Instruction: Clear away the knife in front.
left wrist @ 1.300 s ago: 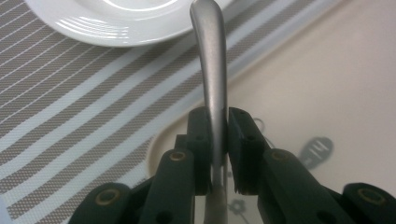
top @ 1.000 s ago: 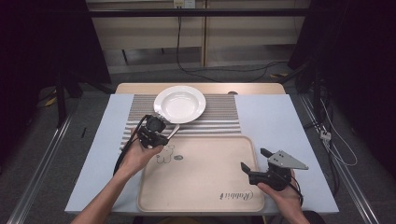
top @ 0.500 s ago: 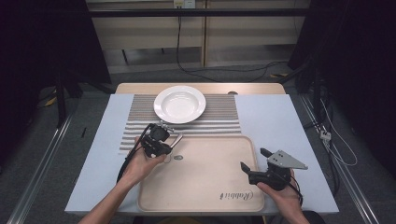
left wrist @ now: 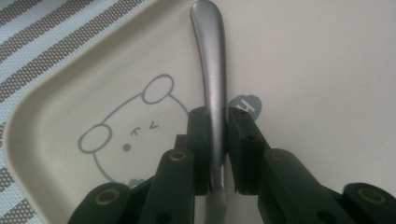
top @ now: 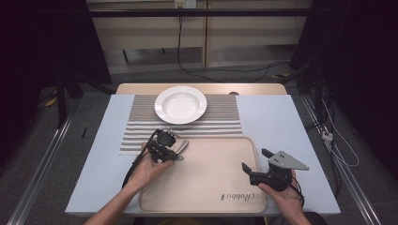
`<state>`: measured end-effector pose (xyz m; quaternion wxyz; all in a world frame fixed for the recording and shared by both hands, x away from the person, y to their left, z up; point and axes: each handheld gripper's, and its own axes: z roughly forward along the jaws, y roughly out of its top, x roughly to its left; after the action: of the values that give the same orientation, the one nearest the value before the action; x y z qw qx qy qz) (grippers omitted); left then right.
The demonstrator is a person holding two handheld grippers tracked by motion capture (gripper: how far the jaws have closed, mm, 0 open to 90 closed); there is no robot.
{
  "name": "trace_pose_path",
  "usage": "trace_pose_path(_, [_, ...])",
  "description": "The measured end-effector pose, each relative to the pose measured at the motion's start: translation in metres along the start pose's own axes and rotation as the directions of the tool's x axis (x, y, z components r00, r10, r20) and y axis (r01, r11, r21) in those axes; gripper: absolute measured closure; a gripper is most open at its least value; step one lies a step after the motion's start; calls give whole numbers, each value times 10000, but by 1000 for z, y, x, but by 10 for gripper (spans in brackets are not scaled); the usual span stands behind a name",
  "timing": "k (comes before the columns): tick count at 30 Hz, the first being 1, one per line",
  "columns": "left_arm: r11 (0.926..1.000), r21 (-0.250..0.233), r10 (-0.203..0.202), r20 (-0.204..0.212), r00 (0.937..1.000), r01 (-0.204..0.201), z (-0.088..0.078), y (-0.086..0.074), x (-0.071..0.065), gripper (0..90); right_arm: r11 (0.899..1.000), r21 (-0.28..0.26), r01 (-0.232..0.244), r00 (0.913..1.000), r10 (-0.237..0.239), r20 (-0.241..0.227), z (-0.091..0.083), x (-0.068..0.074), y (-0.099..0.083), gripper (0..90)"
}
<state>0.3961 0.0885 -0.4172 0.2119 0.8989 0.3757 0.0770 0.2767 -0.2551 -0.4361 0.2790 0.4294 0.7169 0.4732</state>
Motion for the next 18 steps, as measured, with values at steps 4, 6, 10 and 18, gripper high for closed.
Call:
trace_pose_path(4, [9998, 206, -64, 113, 9999, 61, 5, 0, -4, 798, 10000, -23, 34, 10000, -34, -10, -1, 0, 0, 107])
trace_pose_path(6, [9997, 177, -169, 245, 9996, 164, 5, 0, -5, 798, 10000, -11, 31, 10000, -31, 8, -1, 0, 0, 107])
trace_pose_path(10, [9999, 93, 87, 157, 9998, -88, 5, -1, -6, 792, 10000, 7, 74, 10000, -74, -23, -1, 1, 0, 107])
trace_pose_path(18, [9903, -1268, 626, 393, 9973, -572, -8, -2, -4, 646, 10000, 7, 69, 10000, -69, -34, -1, 1, 0, 107])
